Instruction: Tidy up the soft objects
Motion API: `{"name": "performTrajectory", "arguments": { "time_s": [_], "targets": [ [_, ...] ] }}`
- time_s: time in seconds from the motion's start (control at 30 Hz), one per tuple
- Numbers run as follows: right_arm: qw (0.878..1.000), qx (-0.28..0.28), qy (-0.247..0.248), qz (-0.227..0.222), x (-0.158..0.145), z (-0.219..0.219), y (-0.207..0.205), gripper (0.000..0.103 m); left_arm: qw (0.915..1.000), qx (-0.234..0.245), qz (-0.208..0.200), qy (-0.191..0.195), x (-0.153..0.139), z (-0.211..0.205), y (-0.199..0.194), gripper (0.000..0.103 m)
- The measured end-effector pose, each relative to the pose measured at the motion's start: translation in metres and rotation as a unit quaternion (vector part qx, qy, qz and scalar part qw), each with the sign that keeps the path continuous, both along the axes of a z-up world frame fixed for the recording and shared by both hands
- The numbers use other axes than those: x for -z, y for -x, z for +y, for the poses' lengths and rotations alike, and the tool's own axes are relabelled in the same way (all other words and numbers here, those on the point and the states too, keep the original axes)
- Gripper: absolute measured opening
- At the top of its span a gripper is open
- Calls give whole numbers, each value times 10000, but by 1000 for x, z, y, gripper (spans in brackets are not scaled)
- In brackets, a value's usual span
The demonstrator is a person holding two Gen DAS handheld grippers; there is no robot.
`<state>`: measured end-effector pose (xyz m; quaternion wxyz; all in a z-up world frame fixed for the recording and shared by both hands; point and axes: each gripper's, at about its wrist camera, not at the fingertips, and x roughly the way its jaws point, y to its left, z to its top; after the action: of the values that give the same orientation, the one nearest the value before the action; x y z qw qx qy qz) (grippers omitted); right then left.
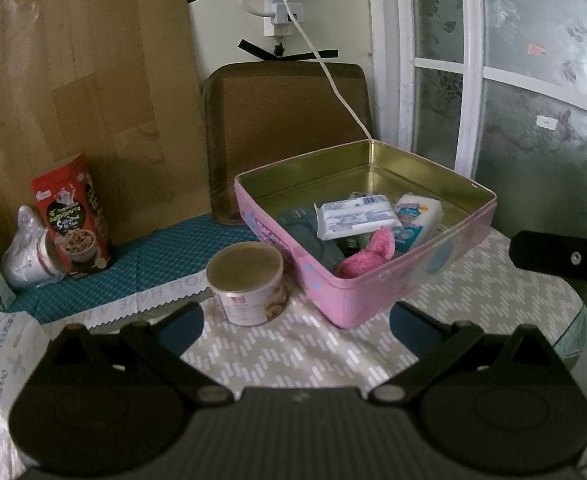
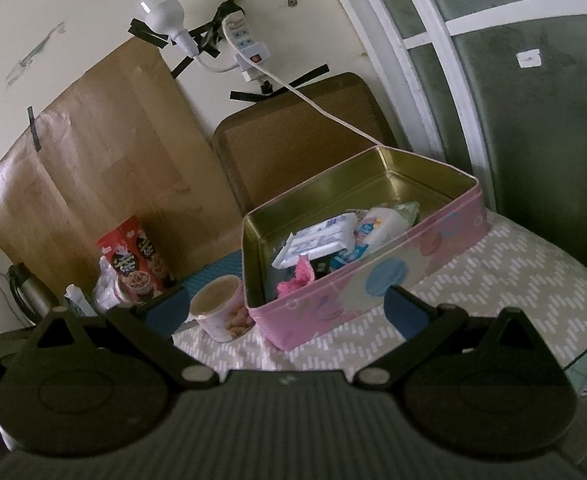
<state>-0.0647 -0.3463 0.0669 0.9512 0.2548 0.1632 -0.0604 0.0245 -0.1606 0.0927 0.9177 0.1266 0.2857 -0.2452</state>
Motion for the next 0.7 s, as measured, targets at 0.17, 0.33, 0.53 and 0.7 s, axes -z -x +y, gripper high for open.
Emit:
{"name": "performTrajectory", "arguments": {
  "time_s": [0.17,0.33,0.53,0.7],
  "targets": [
    [10000,-18,24,7,-1,1,-1,103,10000,-23,-8,17,-1,1,0,103],
    [10000,-44,50,1,-2,2,-2,103,10000,-37,-16,31,-1,1,0,103],
    [9999,-74,78,3,-3,3,-3,103,10000,-41,-13,38,-1,2,-1,103],
    [9999,-75,84,2,-3,3,-4,103,10000,-54,-11,56,-2,2,-1,103]
  ]
}}
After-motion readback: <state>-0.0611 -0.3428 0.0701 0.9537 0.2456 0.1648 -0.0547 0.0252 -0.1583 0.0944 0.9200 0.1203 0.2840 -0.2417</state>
